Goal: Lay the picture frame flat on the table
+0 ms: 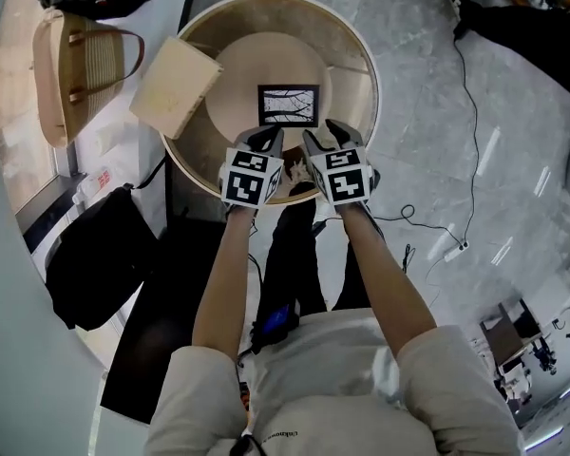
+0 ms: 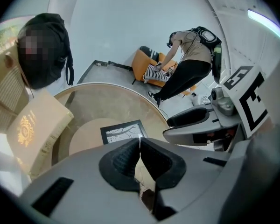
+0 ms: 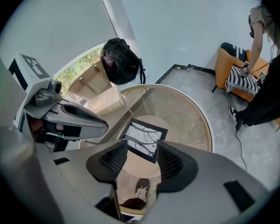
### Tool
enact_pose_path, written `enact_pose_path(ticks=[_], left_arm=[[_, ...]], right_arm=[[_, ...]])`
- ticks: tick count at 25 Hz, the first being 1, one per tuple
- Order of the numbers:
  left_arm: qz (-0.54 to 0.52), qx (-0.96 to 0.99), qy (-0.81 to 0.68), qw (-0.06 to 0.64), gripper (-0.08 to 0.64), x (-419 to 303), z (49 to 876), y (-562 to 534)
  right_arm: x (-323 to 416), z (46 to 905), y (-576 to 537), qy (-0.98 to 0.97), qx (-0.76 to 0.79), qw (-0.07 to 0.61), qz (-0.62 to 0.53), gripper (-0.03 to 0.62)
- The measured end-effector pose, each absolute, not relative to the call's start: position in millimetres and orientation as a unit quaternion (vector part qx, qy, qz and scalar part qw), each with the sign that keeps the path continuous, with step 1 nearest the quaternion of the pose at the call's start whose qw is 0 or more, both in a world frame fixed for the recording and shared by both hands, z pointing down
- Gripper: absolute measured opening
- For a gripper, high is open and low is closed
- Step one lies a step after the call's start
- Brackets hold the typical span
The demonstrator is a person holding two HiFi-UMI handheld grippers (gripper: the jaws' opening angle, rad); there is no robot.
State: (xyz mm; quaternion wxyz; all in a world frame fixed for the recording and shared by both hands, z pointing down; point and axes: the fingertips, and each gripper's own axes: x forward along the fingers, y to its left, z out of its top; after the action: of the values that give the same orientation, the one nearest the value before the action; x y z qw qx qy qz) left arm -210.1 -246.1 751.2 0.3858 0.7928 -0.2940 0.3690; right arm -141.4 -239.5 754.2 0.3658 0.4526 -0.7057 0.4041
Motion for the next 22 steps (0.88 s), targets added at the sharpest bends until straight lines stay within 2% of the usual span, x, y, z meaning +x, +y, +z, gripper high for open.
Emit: enact_pose_path(ticks=[8,19,22], left_arm=[[0.374,0.794,-0.28,0.389,0.023,-218.3,670.8,-225.1],[0.369,0.808,-0.27,0.372,0.023,-215.8,571.0,-189.6],[0.356,0.807,-0.276,0.382,0.023,-209.6,561.7,-183.2]], right_arm=[[-160.2,667.4,-228.1,-0.733,0.435,0.371,0.368,0.206],[-143.3,576.9,-203.5,-0.763,0.44,0.311,0.357,0.206],[-135.2,562.9,-210.0,-0.783,0.413,0.316,0.342,0.206]])
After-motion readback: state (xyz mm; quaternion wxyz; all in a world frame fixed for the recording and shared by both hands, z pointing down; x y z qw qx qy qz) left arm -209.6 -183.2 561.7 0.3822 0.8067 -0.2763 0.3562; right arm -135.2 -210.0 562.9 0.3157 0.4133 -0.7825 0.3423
